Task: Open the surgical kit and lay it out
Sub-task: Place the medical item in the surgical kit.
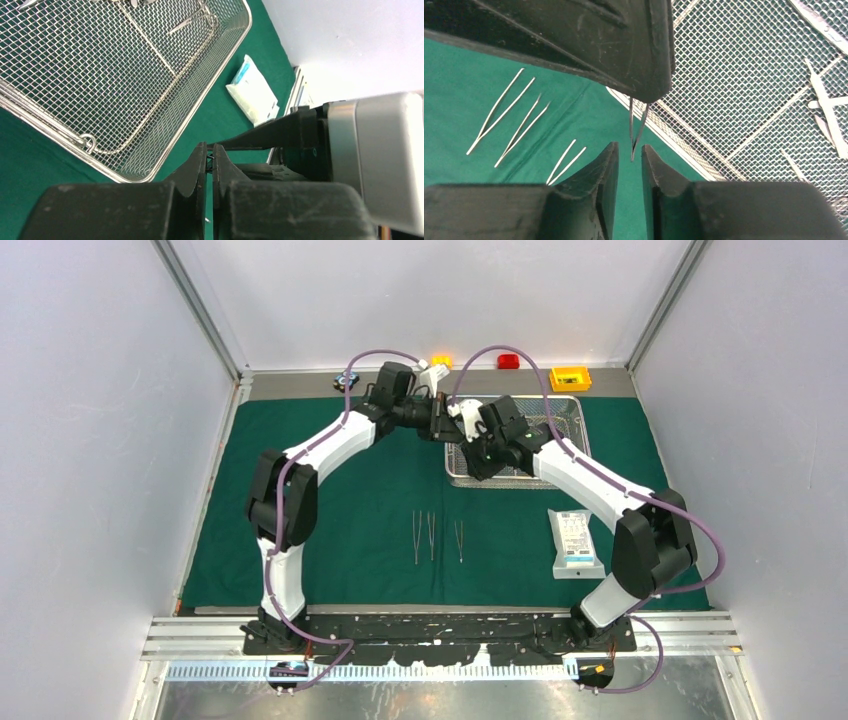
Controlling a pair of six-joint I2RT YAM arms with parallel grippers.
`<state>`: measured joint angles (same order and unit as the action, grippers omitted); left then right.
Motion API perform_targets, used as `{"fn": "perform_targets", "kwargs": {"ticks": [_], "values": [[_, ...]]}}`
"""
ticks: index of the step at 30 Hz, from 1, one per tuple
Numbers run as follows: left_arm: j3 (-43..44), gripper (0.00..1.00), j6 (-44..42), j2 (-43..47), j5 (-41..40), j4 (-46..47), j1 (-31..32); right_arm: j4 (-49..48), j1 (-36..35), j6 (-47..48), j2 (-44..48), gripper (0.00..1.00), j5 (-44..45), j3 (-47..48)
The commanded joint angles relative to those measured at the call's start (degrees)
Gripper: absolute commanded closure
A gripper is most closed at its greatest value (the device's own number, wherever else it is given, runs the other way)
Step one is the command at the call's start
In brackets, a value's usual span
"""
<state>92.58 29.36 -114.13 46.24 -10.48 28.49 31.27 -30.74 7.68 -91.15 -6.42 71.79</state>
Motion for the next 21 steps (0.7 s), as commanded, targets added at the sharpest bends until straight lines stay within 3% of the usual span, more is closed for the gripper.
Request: {"fn": "perform_targets", "kwargs": {"ticks": [1, 3, 6, 13, 21], "values": [[1.07, 1.00, -8.19, 0.84, 3.34, -2.60, -0.10, 0.24, -0.26, 3.42, 2.87, 0.64, -4.75, 0.18], [0.40, 1.00, -13.35, 1.57, 5.21, -5.49, -0.10, 1.34, -0.22, 5.97, 4.72, 0.55, -6.70, -0.99], [-0.55, 1.00, -23.53, 2.53, 8.30, -13.95, -0.10, 3.09, 0.20, 9.30, 8.01, 0.49, -9.08, -2.72], [-7.68, 1.00, -35.81, 3.45, 16.50, -23.01, 0.62, 3.97, 3.77, 11.05, 13.07, 0.49, -15.14, -5.66], [-12.32, 1.00, -39.93, 0.70, 20.85, -24.55, 2.39, 3.97, 7.16, 10.66, 13.06, 0.49, -17.14, -6.37]]}}
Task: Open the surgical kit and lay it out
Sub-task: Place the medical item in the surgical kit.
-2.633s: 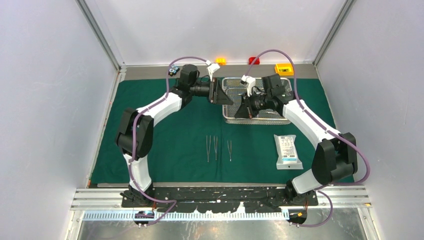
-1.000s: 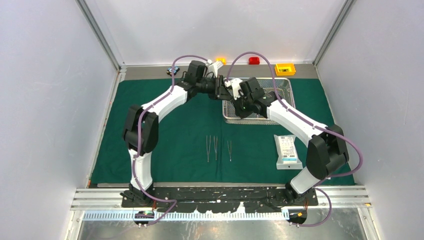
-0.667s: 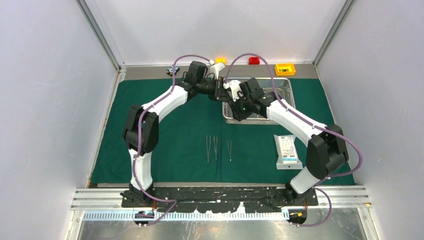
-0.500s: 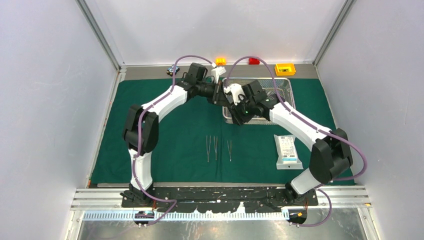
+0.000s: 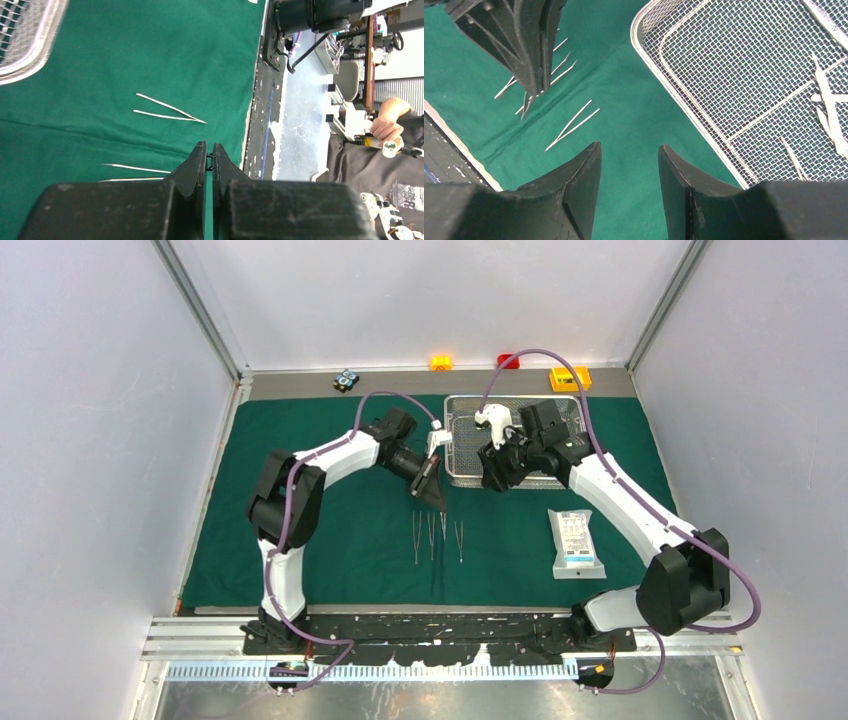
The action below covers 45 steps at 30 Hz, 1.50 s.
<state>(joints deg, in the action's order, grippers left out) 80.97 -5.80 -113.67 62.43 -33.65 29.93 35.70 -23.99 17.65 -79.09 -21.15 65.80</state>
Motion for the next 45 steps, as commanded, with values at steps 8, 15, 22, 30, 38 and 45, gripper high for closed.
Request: {"fn": "perform_targets", "kwargs": {"ticks": [8, 15, 22, 30, 38, 45], "values": [[-0.65, 1.00, -5.04, -4.08, 5.24, 0.28, 2.15, -0.47, 0.79, 0.84, 0.10, 0.50, -2.54, -0.87], [0.56, 1.00, -5.06, -7.18, 5.43, 0.51, 2.72, -0.47, 0.96, 1.07, -0.43, 0.51, -2.81, -1.20], [1.71, 0.98, -4.83, -8.79, 4.48, 0.41, 2.74, -0.46, 0.89, 1.13, -0.88, 0.51, -3.20, -1.34], [2.53, 0.95, -3.08, -10.46, 4.47, 1.40, 2.71, -0.47, 0.95, 1.17, -1.15, 0.52, -3.24, -1.55], [3.07, 0.91, -2.55, -11.80, 4.41, 1.67, 2.45, -0.38, 0.95, 1.33, -1.24, 0.53, -3.28, -1.71], [4.09, 0.76, -3.32, -12.54, 3.40, 0.23, 2.17, -0.33, 0.90, 1.41, -1.81, 0.53, -3.74, -1.64]]}}
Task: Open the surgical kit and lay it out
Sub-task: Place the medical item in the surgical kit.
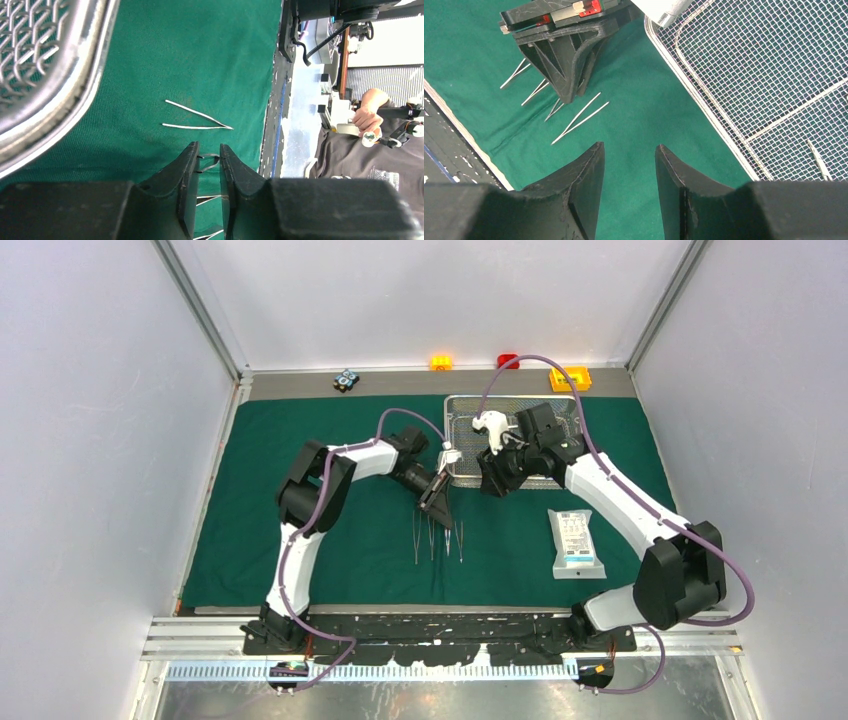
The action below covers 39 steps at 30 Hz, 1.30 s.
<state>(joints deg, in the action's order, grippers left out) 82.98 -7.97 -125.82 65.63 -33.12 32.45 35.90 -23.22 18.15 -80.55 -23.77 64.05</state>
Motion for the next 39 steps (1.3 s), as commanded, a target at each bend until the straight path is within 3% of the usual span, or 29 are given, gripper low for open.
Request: {"fn": "perform_targets", "kwargs": {"ticks": [1, 19, 39], "values": [[2.16, 0.75, -1.29, -0.44, -0.06, -0.46, -0.33, -0.41, 0.17, 0.86, -0.38, 0.53, -1.11, 0.15], [6.69, 0.62, -7.62, -0.50, -6.13, -5.78, -0.28, 0.22, 0.17, 1.21, -1.32, 0.54, -2.51, 0.46], [8.77, 0.58, -8.97, 1.12, -11.12, -6.85, 0.37, 0.55, 0.17, 1.33, -1.93, 0.56, -3.30, 0.64]]}}
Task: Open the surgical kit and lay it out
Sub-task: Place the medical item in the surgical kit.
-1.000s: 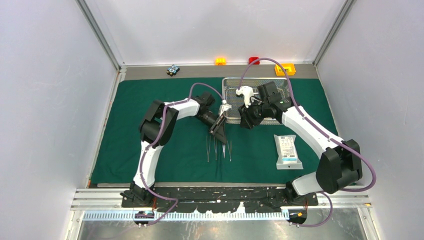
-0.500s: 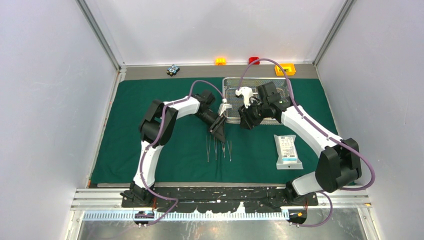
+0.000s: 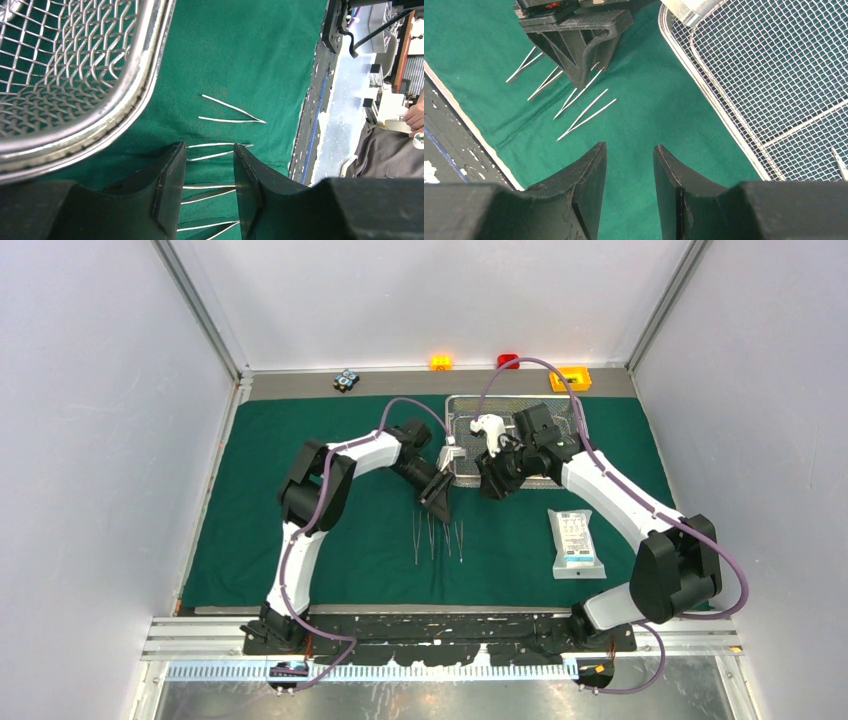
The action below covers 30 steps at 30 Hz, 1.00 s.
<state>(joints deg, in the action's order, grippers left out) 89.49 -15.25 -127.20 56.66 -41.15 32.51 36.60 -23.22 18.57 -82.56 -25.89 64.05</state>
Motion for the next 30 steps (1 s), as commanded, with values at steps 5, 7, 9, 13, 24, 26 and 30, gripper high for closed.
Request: {"fn": "perform_targets", "kwargs": {"ticks": [5, 7, 9, 13, 24, 26, 30], "values": [[2.60, 0.57, -1.97, 3.33, -3.82, 1.45, 0.31, -0.08, 0.12, 0.86, 0.04, 0.56, -1.56, 0.64], [2.71, 0.57, -2.27, 3.70, -4.49, 1.39, 0.33, -0.03, 0.11, 0.86, 0.09, 0.56, -1.62, 0.63], [2.78, 0.57, -2.68, 4.11, -5.07, 1.37, 0.32, -0.04, 0.17, 0.93, 0.19, 0.56, -1.63, 0.57], [2.72, 0.57, -3.24, 4.78, -5.91, 1.24, 0.29, -0.04, 0.12, 0.93, 0.15, 0.56, -1.66, 0.46], [0.61, 0.56, -3.92, 8.38, -4.72, 0.89, 0.58, -0.11, 0.15, 1.05, -0.05, 0.57, -1.76, 0.46], [-0.02, 0.56, -3.92, 9.45, -4.55, 0.86, 0.69, -0.12, 0.12, 1.03, -0.07, 0.57, -1.84, 0.54], [-1.31, 0.56, -3.99, 12.00, -4.98, 0.71, 0.66, -0.17, 0.14, 0.97, 0.01, 0.57, -1.69, 0.50]]}}
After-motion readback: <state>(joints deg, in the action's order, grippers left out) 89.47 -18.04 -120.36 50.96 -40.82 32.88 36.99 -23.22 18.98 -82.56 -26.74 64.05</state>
